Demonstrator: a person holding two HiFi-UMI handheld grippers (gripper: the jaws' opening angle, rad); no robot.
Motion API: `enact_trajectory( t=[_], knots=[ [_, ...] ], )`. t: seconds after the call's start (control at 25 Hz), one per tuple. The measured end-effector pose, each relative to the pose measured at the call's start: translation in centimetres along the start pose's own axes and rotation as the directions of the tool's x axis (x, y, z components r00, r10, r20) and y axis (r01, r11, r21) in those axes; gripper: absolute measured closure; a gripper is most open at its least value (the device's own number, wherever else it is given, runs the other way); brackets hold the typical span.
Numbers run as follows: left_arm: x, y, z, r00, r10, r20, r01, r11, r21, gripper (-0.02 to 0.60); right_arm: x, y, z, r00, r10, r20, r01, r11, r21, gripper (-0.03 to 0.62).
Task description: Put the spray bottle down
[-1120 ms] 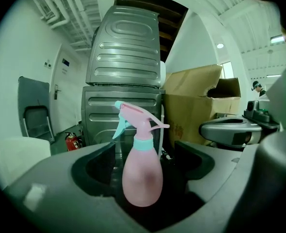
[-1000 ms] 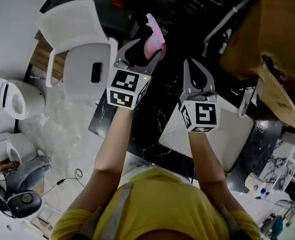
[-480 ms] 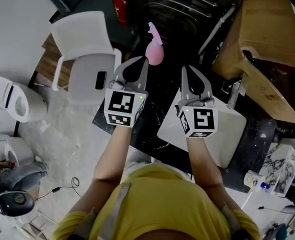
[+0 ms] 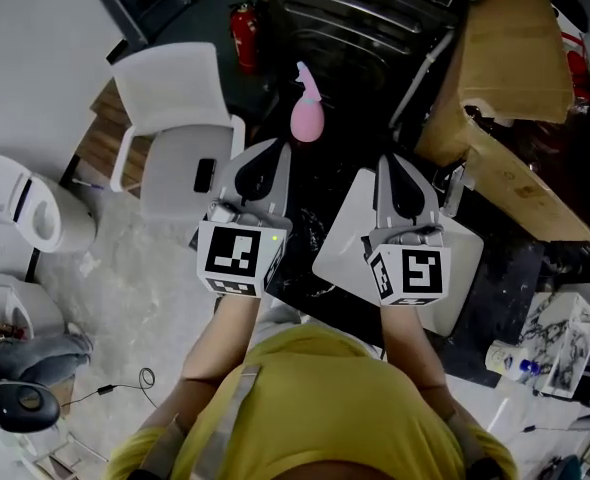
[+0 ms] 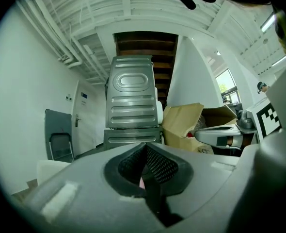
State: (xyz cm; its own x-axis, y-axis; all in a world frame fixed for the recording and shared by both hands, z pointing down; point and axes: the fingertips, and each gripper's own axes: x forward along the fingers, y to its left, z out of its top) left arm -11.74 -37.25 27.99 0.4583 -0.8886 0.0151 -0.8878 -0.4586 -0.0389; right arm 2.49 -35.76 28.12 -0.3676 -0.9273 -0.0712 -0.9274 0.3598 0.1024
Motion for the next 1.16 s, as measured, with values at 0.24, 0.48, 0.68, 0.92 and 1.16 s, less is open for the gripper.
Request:
enact_trajectory(
  t=[0.24,0.48,0.68,0.92,1.16],
  knots=[
    [-1.9,-1.3,1.5,0.999,-0.005,0.036,0.004,1.000,0.022,0.577,-2.3,-0.1,1.4,1.000,-0.008,0.012,0.008,1.000,-0.005,0.595],
    [-2.1,-1.5,1.0,0.999,-0.010,0.031,0.009,1.000,0.025,0.577,-2.4,0.9,1.1,1.000,0.007,-0.001,-0.007,1.000,-0.006,0.595],
    [-2.1,-1.3,1.0,0.999,-0.018,0.031,0.017,1.000,0.024,0.576,-2.2,1.5,1.1,1.000,0.009,-0.005,-0.009,1.000,-0.012,0.595],
    [-1.9,-0.9,0.5,1.000,-0.018,0.023,0.018,1.000,0.023,0.575,-1.9,1.5,0.5,1.000,-0.001,-0.026,0.000,1.000,-0.023,0.595],
    [-1.6,-0.5,0.1,1.000,-0.011,0.026,0.011,1.000,0.024,0.577,-1.7,1.5,-0.1,1.000,0.003,-0.030,-0.004,0.999,-0.033,0.595]
  ],
)
